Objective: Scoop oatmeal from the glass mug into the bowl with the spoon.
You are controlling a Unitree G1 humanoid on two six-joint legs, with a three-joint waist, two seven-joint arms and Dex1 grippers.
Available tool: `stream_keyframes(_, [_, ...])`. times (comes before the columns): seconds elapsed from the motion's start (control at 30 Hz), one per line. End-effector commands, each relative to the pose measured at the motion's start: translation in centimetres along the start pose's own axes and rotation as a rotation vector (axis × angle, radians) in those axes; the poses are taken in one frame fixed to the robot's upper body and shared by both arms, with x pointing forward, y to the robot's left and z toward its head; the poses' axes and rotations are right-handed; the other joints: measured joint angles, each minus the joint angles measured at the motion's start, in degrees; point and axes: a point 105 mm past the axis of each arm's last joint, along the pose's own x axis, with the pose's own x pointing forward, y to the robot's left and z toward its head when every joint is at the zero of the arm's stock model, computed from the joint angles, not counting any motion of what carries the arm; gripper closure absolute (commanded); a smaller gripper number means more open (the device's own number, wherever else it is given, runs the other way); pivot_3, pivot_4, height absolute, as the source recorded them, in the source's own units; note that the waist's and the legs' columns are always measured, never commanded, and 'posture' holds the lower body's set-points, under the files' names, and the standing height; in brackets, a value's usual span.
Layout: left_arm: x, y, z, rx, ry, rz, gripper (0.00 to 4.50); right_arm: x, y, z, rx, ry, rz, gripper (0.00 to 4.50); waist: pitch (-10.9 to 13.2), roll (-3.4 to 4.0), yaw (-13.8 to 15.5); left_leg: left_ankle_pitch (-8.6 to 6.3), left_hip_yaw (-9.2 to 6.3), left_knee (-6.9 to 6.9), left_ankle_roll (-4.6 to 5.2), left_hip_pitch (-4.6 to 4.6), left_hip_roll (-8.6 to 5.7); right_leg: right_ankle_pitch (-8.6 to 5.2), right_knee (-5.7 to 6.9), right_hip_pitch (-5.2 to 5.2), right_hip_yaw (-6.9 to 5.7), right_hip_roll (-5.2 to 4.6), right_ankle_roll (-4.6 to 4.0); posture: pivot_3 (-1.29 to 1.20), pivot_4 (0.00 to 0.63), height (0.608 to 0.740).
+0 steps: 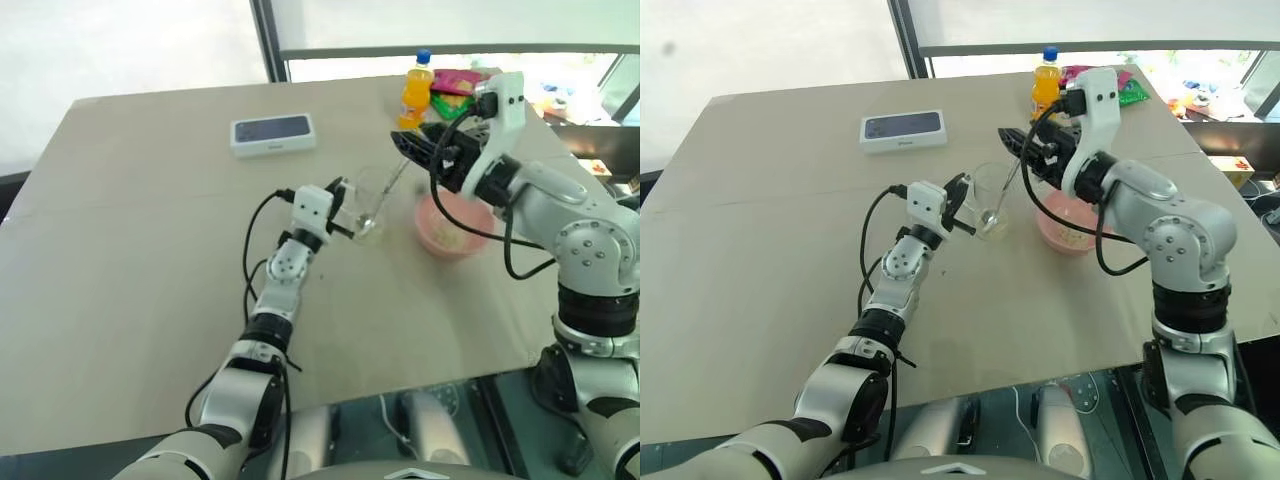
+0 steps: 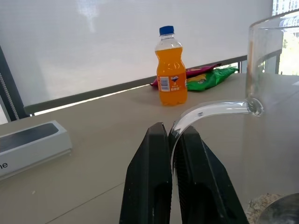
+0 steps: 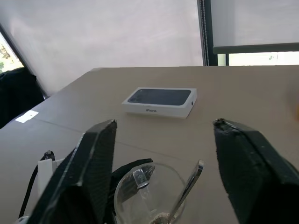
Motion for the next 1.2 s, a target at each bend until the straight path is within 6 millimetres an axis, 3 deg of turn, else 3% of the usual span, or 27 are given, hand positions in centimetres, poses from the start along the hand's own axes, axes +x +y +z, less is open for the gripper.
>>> stream_keyframes(0.03, [-0.2, 0.4, 0.4, 0.002, -0.019, 0.007, 4.5, -0.5, -1.1, 2.8, -0.034, -0.112, -0.055, 1.02, 0.0, 0.0, 0.0, 0.0, 0.0, 0.0, 0.0, 0.0, -0.01, 0.0, 0.0, 0.0, 0.0, 0.0, 0.0, 0.0, 0.15, 0.74])
stream_keyframes(0.93, [-1.0, 0.8, 1.0, -0.002, -0.039, -0.007, 4.5, -0.7, -2.2, 1.7, -0.032, -0.102, -0.093, 1.02, 0.0, 0.0, -0.1, 0.0, 0.01, -0.01, 0.0, 0.0, -0.01, 0.0, 0.0, -0.02, 0.01, 0.0, 0.0, 0.0, 0.15, 0.74])
stream_keyframes(1.03, [-1.0, 1.0, 1.0, 0.002, -0.037, 0.002, 3.56, -0.7, -2.3, 1.6, -0.033, -0.1, -0.096, 0.95, 0.0, 0.0, -0.1, 0.0, 0.01, -0.01, 0.0, 0.0, -0.01, 0.0, 0.0, -0.02, 0.01, 0.0, 0.0, 0.0, 0.15, 0.74])
stream_keyframes(1.2, [-1.1, 0.9, 0.9, -0.013, -0.036, -0.002, 3.56, -0.8, -2.5, 1.6, -0.036, -0.103, -0.106, 0.95, 0.0, 0.0, 0.0, 0.0, 0.01, -0.01, 0.0, 0.0, -0.01, 0.0, 0.0, -0.02, 0.01, 0.0, 0.0, 0.0, 0.15, 0.74])
